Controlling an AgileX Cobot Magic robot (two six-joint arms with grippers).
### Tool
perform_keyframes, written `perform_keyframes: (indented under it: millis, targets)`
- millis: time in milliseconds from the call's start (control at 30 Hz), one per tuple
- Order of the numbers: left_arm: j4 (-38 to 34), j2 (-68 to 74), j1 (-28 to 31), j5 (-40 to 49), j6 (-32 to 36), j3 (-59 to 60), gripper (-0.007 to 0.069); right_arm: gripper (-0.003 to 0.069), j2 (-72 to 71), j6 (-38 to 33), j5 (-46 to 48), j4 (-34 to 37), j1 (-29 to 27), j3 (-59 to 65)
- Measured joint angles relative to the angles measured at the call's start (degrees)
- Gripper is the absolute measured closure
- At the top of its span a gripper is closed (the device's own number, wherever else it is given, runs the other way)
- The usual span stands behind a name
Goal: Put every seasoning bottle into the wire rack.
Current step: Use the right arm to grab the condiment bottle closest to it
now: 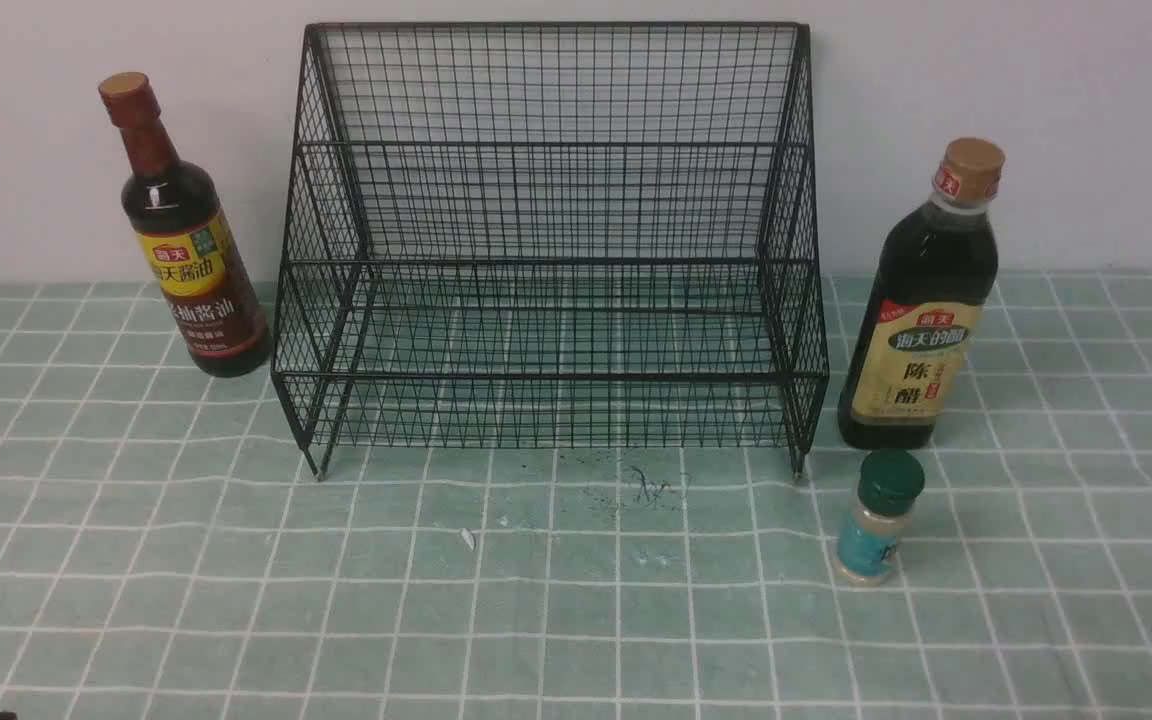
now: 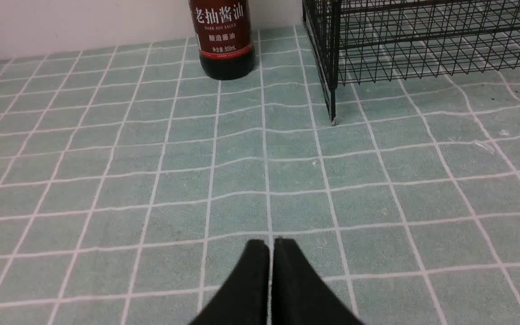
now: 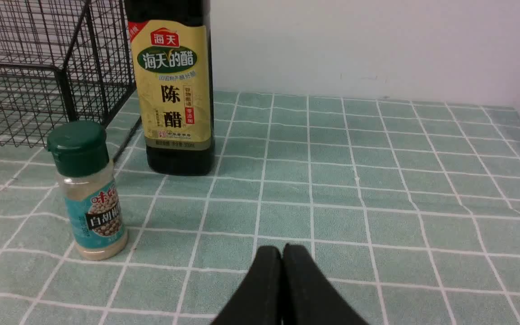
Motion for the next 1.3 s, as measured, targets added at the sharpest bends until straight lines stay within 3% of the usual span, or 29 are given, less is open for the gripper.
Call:
perform_keyframes:
  millis: [967, 1133, 1300]
  targets:
    - [0.00, 0.00, 0.00, 0.00, 0.00, 0.00, 0.0631, 0.0673, 0.00, -1.69, -0.18, -2.54, 0.00, 0.00]
    - [0.00, 0.00, 0.00, 0.00, 0.00, 0.00, 0.0631, 0.0673, 0.00, 1.15, -6.54, -2.29, 0.00, 0.26]
    - [0.00, 0.00, 0.00, 0.00, 0.00, 0.00, 0.0631, 0.0673, 0.00, 10.56, -21.63, 8.28, 0.02, 0.26]
